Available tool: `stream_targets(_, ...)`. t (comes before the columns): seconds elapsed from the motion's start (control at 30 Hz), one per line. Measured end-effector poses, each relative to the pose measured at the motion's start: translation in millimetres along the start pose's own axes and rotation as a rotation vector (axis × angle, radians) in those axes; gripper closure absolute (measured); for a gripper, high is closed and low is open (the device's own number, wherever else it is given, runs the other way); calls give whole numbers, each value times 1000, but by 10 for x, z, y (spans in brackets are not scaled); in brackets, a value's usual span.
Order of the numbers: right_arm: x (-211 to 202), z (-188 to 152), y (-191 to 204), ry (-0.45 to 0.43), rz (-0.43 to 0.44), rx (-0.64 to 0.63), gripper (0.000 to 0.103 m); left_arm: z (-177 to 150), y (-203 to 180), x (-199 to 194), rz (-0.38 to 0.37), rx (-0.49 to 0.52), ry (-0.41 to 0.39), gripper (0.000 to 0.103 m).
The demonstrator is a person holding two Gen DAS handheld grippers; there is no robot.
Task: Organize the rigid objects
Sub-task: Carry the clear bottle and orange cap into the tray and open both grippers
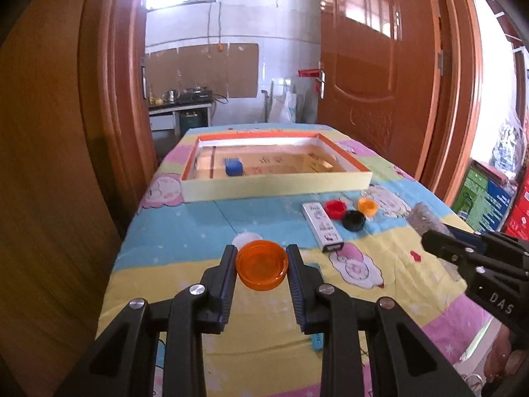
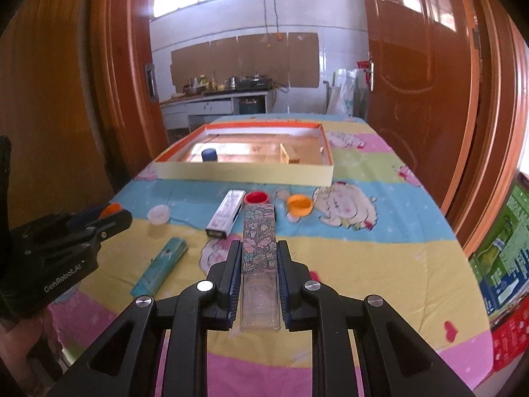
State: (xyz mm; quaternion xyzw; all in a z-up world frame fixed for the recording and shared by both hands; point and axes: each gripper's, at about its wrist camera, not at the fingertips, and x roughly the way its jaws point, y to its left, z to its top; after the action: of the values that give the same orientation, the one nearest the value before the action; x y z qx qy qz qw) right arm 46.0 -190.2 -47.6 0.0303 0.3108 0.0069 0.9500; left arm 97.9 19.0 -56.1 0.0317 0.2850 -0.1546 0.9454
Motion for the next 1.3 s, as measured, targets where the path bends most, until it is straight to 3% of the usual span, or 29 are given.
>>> stream_targets(0.37, -92, 296, -119, -58, 6, -52, 83, 369, -77, -32, -5, 25, -60, 73)
stream_targets(0.57, -112, 609, -238, -84, 73, -58, 83, 664, -72, 15, -10, 38, -92, 73)
stream_targets(0.7, -76, 875, -327, -107, 60, -79, 83, 883, -27, 97, -21, 40, -93, 73)
stream_targets(0.9, 181, 1278, -480, -84, 94, -74, 83, 1244, -9, 377, -52, 51, -63, 73)
stream_targets(1.03, 449, 1561, -508, -56, 102, -93, 83, 1451, -31, 675, -121, 38, -6, 73)
stream_targets(1.3, 1050, 1888, -589, 11, 129, -60, 83, 1687, -41, 1367, -155, 4, 110, 73)
